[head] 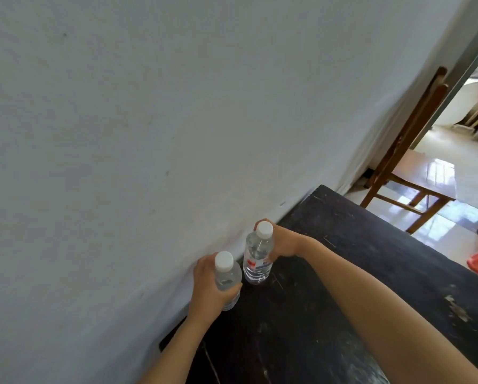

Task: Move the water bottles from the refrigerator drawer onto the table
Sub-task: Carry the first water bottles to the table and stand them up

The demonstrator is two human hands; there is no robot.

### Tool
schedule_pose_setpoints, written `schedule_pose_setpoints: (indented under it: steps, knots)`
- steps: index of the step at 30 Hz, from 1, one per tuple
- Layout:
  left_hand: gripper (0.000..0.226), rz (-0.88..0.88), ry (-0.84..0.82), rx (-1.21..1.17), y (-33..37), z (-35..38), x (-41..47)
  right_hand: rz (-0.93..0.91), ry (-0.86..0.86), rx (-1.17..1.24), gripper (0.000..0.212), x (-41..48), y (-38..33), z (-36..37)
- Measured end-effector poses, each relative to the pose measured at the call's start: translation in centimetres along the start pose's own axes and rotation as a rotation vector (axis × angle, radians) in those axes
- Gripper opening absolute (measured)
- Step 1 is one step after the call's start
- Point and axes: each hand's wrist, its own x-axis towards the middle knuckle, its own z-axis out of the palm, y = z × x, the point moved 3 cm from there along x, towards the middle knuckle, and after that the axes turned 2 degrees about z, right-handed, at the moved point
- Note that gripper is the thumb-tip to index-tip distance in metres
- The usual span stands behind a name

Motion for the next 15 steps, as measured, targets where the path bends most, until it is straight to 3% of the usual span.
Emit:
schedule_pose_setpoints:
  steps: [5,7,12,15]
  knots:
    - [0.048,-0.080,0.043,0.028,-1.0,0.8,-0.4,-0.003,-0.057,0.051,0.039,-0.6,-1.2,-0.6]
    - [0.052,-0.083,0.054,0.060,-1.4,0.8,-0.3,-0.006,-0.073,0.086,0.039,-0.9,-1.8,-0.3]
    - [0.051,-0.082,0.096,0.040,-0.6,1.0,-0.4,0.022,-0.037,0.127,0.055,-1.2,-1.0,0.1]
    - [0.057,-0.115,0.106,0.052,-0.1,0.8,-0.7,0.061,0.070,0.397,0.095,-2.5,0.2,1.0]
